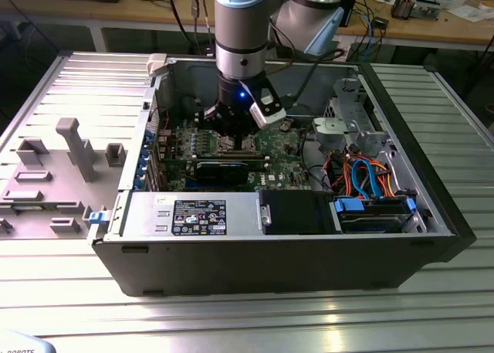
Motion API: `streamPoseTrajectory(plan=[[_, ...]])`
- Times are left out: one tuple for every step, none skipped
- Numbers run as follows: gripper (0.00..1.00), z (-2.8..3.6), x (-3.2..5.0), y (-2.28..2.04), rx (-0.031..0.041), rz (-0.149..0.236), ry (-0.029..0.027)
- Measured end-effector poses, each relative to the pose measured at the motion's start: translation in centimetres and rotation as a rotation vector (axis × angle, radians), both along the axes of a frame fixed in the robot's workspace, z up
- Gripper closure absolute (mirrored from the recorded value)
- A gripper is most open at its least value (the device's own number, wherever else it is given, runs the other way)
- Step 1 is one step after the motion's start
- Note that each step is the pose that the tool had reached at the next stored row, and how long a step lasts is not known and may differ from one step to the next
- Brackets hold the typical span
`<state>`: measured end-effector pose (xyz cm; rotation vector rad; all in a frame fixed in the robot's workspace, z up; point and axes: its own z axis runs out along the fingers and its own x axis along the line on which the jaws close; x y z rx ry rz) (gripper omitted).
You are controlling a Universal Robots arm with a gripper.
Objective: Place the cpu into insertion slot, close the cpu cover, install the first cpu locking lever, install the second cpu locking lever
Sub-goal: 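Install the second cpu locking lever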
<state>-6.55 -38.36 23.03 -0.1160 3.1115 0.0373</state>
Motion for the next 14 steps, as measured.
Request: streamPoseTrajectory(plan=[[0.89,-0.02,-0.15,-0.11,0.0029,0.002,-0.0001],[0.89,-0.03,-0.26,-0.24,0.0067,0.003,-0.0001],[0.89,-0.07,-0.37,-0.35,0.0136,0.004,0.0],[0.89,-0.1,-0.57,-0.41,0.0201,0.005,-0.0001],[0.89,-0.12,-0.76,-0.46,0.0235,0.006,0.0],[0.89,-0.14,-0.9,-0.56,0.0276,0.006,0.0],[0.89,-0.18,-1.0,-0.75,0.0334,0.007,-0.0001],[0.89,-0.21,-1.06,-0.94,0.0381,0.007,-0.0001],[0.89,-0.26,-1.1,-1.42,0.0494,0.007,-0.0001],[0.89,-0.29,-1.1,-1.63,0.0574,0.007,-0.0002],[0.89,-0.35,-1.11,-1.83,0.0702,0.007,-0.0003],[0.89,-0.43,-1.2,-1.9,0.0855,0.007,-0.0002],[0.89,-0.52,-1.44,-1.94,0.0934,0.007,-0.0002],[0.89,-0.57,-1.64,-2.02,0.0973,0.007,-0.0003]])
